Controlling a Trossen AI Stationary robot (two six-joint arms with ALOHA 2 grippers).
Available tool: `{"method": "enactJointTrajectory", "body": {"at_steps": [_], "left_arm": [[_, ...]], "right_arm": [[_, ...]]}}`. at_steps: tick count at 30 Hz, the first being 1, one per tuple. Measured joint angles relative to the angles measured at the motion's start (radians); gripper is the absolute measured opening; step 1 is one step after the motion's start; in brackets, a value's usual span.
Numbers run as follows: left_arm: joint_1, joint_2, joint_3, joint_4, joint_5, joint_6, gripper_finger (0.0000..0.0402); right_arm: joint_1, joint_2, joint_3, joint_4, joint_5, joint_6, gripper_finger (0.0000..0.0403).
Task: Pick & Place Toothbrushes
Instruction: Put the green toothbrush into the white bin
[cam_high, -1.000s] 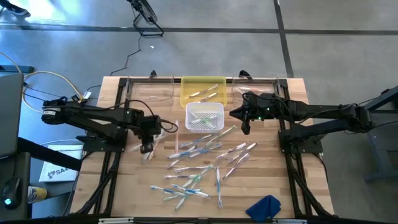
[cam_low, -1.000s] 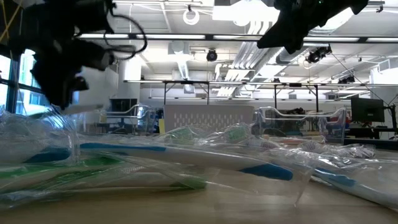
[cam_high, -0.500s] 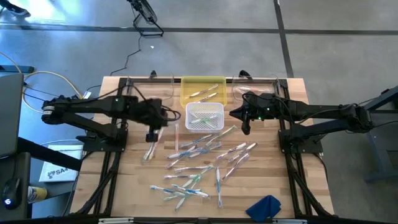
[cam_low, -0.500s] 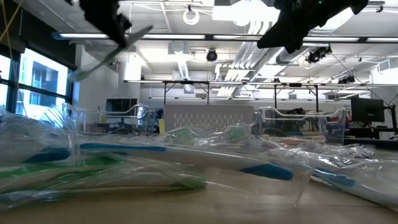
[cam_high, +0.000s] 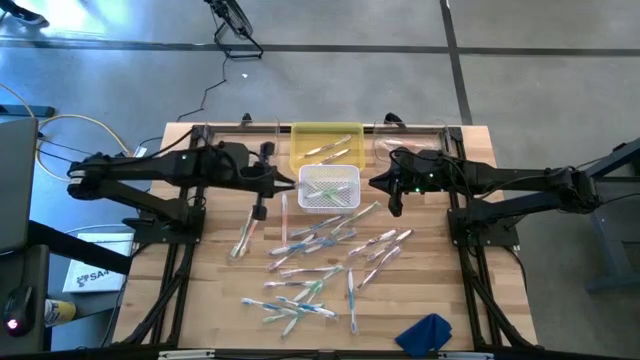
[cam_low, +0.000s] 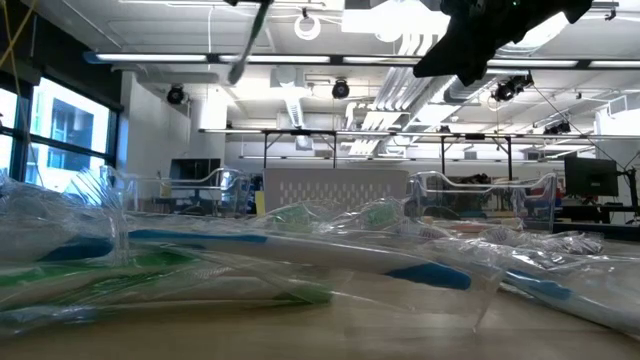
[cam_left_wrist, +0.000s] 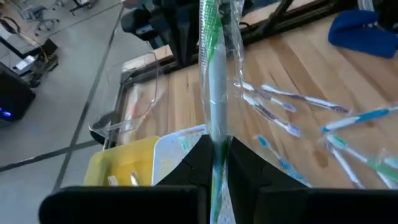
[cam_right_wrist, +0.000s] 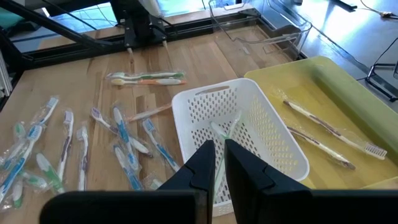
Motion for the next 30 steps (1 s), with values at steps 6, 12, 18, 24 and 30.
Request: {"method": "enactJointTrajectory", "body": {"at_steps": [6,12,18,24,30], "left_arm": [[0.034,0.068,-0.001,0.065,0.012,0.043,0.0021],[0.172,0.174,-0.002,0.155,0.169,-0.008,0.0021],[0.279,0.250,-0.001,0.239,0.213,-0.088,0.0021],[0.328,0.334,-0.001,0.389,0.360,-0.143,0.0021],[0.329,0.413,-0.001,0.439,0.384,-0.150,0.0021]], "right_arm": [[0.000,0.000,0.000,-0.002,-0.016,0.037,0.0028],[0.008,-0.012,0.000,-0.002,-0.032,0.029,0.0028],[0.042,-0.011,0.000,-0.052,-0.034,0.027,0.0028],[0.086,-0.011,0.000,-0.107,-0.036,0.026,0.0028],[0.116,-0.011,0.000,-0.109,-0.037,0.026,0.0028]]}}
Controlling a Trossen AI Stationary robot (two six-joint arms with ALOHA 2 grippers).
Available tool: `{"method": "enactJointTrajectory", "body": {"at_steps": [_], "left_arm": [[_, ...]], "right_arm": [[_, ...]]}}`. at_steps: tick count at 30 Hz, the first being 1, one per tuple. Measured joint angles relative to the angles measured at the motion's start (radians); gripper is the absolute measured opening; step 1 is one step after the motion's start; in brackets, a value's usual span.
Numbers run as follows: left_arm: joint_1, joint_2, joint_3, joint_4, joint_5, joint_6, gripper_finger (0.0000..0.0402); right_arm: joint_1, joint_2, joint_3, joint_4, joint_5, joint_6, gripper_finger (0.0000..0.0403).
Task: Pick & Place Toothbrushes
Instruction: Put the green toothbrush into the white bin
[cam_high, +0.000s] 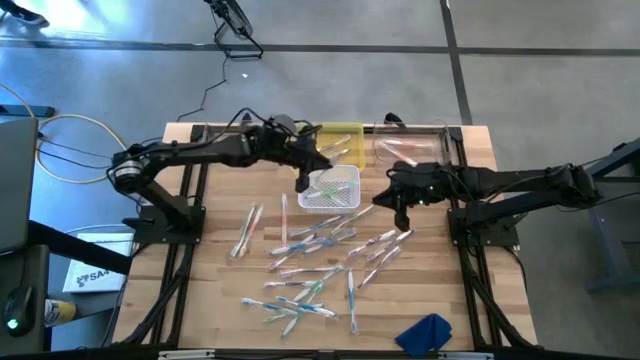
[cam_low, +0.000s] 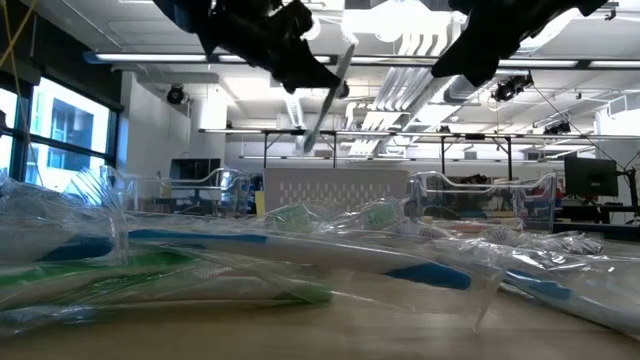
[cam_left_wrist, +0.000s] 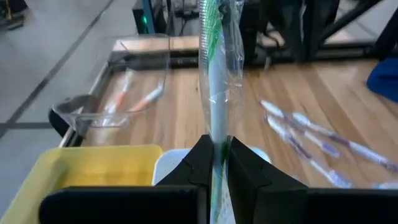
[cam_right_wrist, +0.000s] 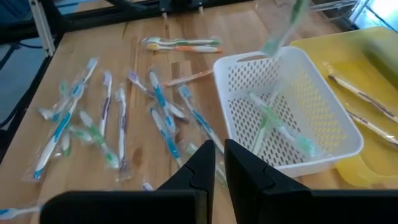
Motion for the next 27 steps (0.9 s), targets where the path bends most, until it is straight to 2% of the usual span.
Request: {"method": "enactJointTrajectory", "body": {"at_steps": [27], "left_arm": [[-0.003,0.220,0.000,-0.011,0.011,-0.093,0.0022]], "right_arm": [[0.009,0.000,0.000,-0.023,0.008,0.000,0.0028]]}}
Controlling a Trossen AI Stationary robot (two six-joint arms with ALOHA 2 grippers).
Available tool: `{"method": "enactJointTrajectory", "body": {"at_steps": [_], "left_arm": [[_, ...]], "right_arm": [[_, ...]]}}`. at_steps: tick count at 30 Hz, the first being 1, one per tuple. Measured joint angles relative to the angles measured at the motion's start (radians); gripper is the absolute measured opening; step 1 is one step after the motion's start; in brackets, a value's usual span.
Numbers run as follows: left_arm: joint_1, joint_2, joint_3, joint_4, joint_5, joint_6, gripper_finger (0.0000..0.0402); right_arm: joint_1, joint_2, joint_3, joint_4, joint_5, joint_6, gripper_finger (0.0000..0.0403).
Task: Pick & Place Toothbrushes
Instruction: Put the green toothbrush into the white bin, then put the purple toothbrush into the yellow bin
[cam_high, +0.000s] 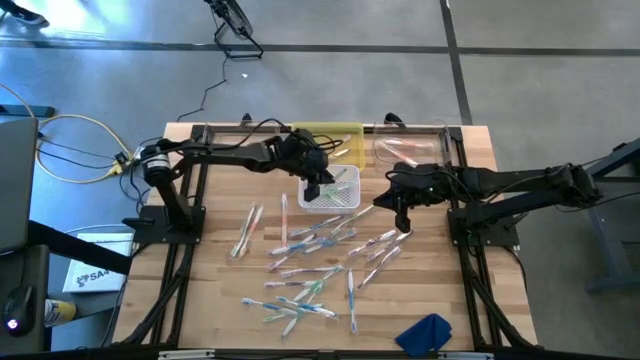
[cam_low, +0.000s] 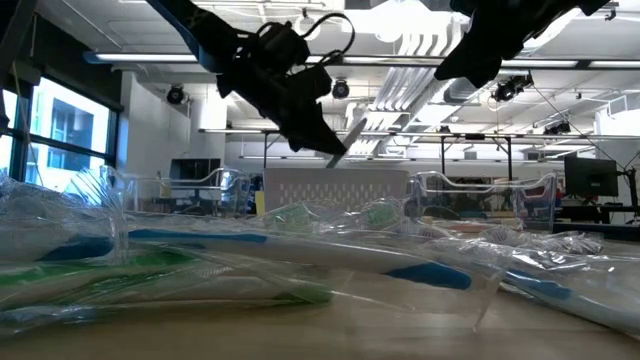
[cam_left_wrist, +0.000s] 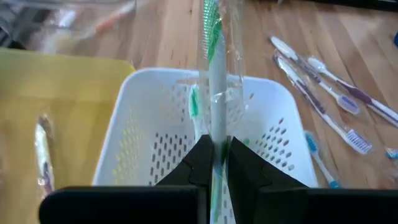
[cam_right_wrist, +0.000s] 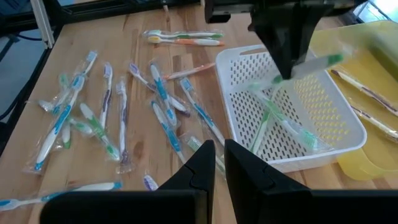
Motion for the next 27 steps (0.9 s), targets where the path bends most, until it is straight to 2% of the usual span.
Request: {"method": "enactJointTrajectory", "body": {"at_steps": [11,20,27], "left_arm": [[0.000,0.018,0.000,0.004,-0.008,-0.001,0.0027],[0.001,0.015,0.000,0.006,-0.004,0.000,0.0116],[0.001,0.010,0.042,-0.001,0.023,0.030,0.0139]], "right_arm": [[0.000,0.000,0.000,-0.002,0.000,0.000,0.0028],[0.000,0.000,0.000,-0.003,0.000,0.000,0.0028],[0.000,0.000,0.000,-0.004,0.000,0.000,0.0028]]}}
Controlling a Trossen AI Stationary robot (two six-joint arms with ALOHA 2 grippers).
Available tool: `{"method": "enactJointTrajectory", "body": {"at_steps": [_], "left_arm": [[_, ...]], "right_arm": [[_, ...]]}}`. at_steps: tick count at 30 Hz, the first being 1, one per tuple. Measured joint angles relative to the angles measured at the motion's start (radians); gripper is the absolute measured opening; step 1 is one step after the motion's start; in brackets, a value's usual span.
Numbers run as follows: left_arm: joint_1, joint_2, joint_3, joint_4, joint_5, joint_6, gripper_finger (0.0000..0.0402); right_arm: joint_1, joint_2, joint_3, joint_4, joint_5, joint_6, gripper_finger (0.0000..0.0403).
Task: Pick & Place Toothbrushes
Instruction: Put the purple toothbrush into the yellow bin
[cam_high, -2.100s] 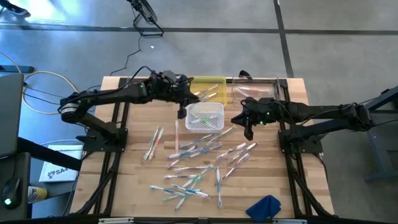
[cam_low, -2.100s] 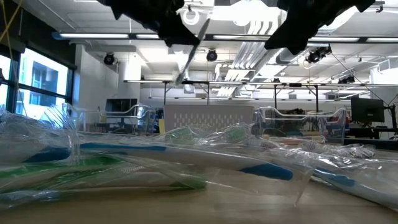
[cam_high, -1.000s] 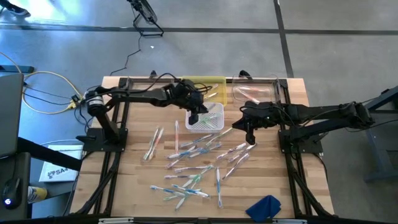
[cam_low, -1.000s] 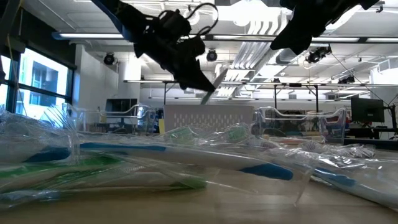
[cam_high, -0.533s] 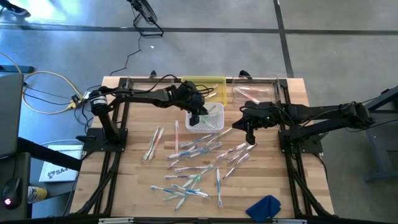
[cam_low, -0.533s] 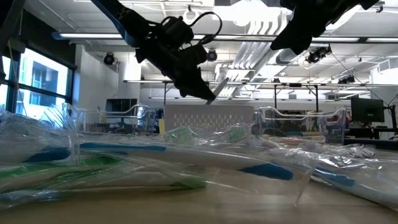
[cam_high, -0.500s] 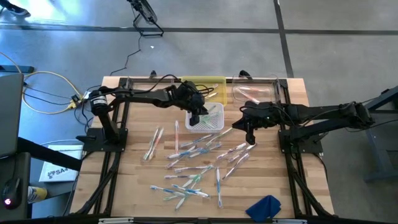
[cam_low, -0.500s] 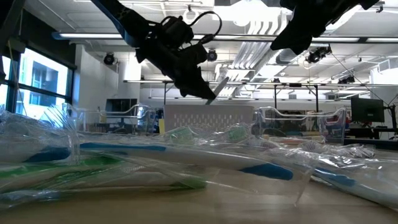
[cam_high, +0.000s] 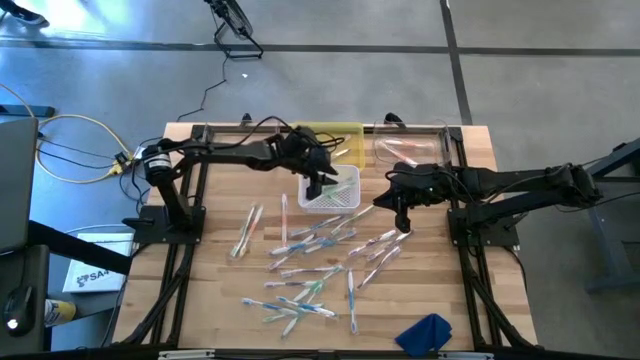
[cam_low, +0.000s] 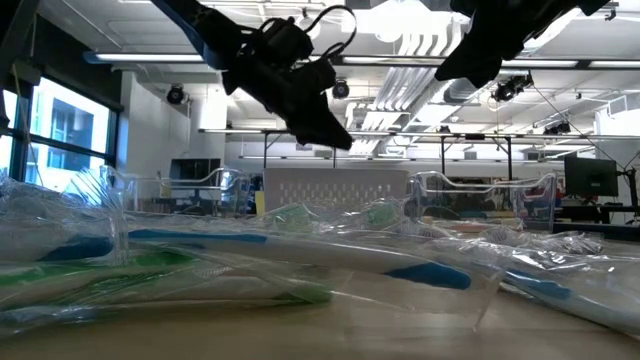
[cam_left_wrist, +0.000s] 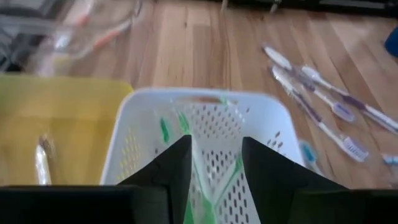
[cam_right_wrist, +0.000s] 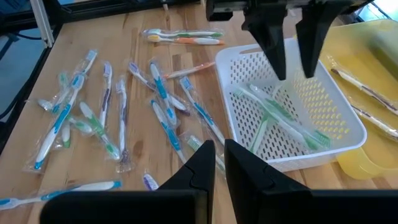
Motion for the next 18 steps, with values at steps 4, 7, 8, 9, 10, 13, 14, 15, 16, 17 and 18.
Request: {"method": "enactJointTrajectory", "body": {"at_steps": [4,7,8,9,10,13,14,15,16,17,18], "left_arm": [[0.000,0.000,0.035,-0.040,0.002,0.001,0.0140],[0.000,0.000,0.083,-0.077,0.018,0.001,0.0140],[0.000,-0.001,0.099,-0.101,0.023,0.002,0.0140],[0.000,-0.001,0.113,-0.131,0.026,0.005,0.0140],[0.000,-0.001,0.125,-0.161,0.027,0.015,0.0140],[0.000,-0.001,0.157,-0.247,0.026,0.083,0.0141],[0.000,-0.001,0.164,-0.261,0.026,0.104,0.0141],[0.000,-0.001,0.165,-0.265,0.026,0.119,0.0141],[0.000,-0.001,0.165,-0.270,0.026,0.129,0.0141],[0.000,-0.001,0.165,-0.272,0.026,0.131,0.0141],[0.000,-0.001,0.165,-0.272,0.026,0.130,0.0141]], "right_arm": [[0.000,0.000,0.000,0.000,0.000,0.000,0.0028],[0.000,0.000,0.000,0.000,0.000,0.004,0.0028],[0.000,0.000,0.000,0.000,0.000,0.005,0.0028],[0.000,0.000,0.000,0.000,0.000,0.005,0.0028],[0.000,0.000,0.000,0.000,0.000,0.005,0.0028],[0.000,0.000,0.000,0.000,0.000,0.007,0.0028],[0.000,0.000,0.000,0.000,0.000,0.007,0.0028],[0.000,0.000,0.000,0.000,0.000,0.007,0.0028],[0.000,0.000,0.000,0.000,0.000,0.007,0.0028],[0.000,0.000,0.000,0.000,0.000,0.007,0.0028],[0.000,0.000,0.000,0.000,0.000,0.007,0.0028]]}}
